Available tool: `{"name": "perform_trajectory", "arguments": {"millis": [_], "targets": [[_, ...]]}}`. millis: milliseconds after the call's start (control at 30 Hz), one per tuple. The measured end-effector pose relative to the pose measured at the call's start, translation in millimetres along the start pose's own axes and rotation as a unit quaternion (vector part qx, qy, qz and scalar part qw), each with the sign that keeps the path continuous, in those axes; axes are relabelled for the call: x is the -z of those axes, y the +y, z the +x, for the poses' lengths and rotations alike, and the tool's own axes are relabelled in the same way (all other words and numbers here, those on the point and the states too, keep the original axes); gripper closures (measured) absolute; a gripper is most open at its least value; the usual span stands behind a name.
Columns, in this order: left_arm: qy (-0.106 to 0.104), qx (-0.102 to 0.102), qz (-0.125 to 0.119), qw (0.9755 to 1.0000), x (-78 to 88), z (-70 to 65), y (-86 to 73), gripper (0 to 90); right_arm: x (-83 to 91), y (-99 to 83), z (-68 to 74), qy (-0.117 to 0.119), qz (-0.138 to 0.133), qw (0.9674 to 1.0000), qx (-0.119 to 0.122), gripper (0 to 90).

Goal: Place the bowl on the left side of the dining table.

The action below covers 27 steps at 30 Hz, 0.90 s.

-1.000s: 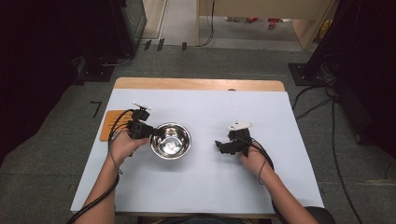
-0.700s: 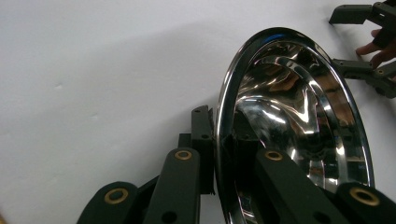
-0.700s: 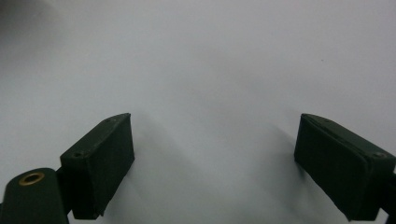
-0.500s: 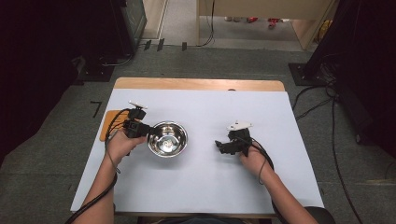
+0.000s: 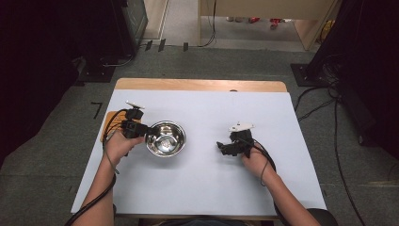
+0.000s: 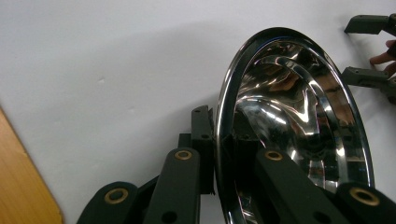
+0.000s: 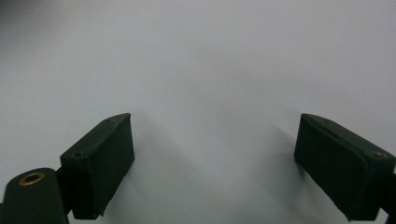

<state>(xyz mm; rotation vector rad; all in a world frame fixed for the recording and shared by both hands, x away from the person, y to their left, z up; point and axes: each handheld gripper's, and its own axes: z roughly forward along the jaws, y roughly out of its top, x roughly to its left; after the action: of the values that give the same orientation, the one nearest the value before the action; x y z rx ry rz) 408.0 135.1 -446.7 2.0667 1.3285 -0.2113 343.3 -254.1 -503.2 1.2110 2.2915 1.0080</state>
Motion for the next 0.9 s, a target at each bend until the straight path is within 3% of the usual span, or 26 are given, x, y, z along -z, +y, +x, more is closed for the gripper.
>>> {"name": "perform_trajectory", "arguments": {"millis": [900], "targets": [[0.007,0.028,-0.017,0.9994,13.6,21.7,-2.3,85.1,0.0,0.0,0.1,0.0,0.0,1.0,-0.001,11.6]]}}
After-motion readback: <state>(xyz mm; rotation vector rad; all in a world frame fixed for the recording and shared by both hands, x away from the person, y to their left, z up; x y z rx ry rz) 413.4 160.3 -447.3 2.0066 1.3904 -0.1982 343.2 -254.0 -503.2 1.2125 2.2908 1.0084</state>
